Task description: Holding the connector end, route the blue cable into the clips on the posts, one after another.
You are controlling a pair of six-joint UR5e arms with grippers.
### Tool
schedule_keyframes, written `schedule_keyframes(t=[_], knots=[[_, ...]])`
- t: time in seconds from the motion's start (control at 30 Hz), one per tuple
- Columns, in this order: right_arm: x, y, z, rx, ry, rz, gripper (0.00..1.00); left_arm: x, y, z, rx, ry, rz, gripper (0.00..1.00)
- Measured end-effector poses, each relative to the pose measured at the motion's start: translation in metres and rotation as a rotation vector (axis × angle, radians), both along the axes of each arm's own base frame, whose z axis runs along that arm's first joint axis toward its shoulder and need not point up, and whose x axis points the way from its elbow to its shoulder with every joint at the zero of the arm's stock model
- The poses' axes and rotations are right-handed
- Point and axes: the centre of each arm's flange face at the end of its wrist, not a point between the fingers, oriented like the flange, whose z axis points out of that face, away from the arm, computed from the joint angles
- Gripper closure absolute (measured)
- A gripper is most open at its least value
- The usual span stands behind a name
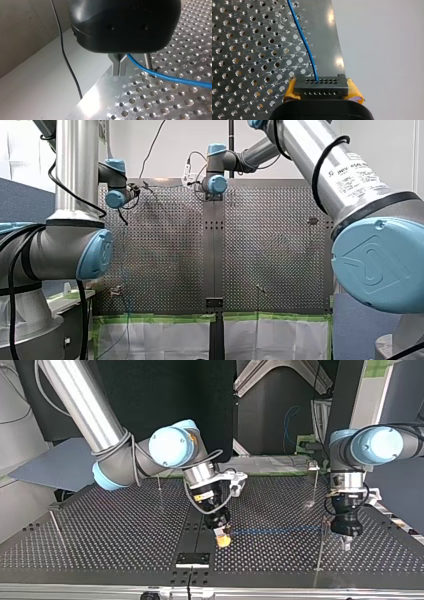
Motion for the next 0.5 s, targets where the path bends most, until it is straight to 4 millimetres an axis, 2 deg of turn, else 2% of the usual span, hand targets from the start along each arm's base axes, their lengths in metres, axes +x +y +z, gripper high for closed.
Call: schedule_keyframes(t=[0.3,0.37,0.4,0.47,0.5], knots=[[0.006,-0.005,-0.011,0.019,0.015,0.01,1.0,0.002,0.007,0.003,-0.014,-0.007,0.008,0.99],[0.007,-0.006,-0.013,0.023,0.019,0.01,1.0,0.002,0.008,0.003,-0.018,-0.007,0.006,0.87],[0.007,-0.006,-0.014,0.024,0.02,0.011,1.0,0.002,0.008,0.003,-0.021,-0.008,0.005,0.87],[0.007,-0.006,-0.016,0.027,0.022,0.011,1.0,0.002,0.009,0.003,-0.026,-0.008,0.002,0.68],[0.007,-0.006,-0.016,0.029,0.024,0.011,1.0,0.002,0.009,0.003,-0.029,-0.008,0.0,0.68]])
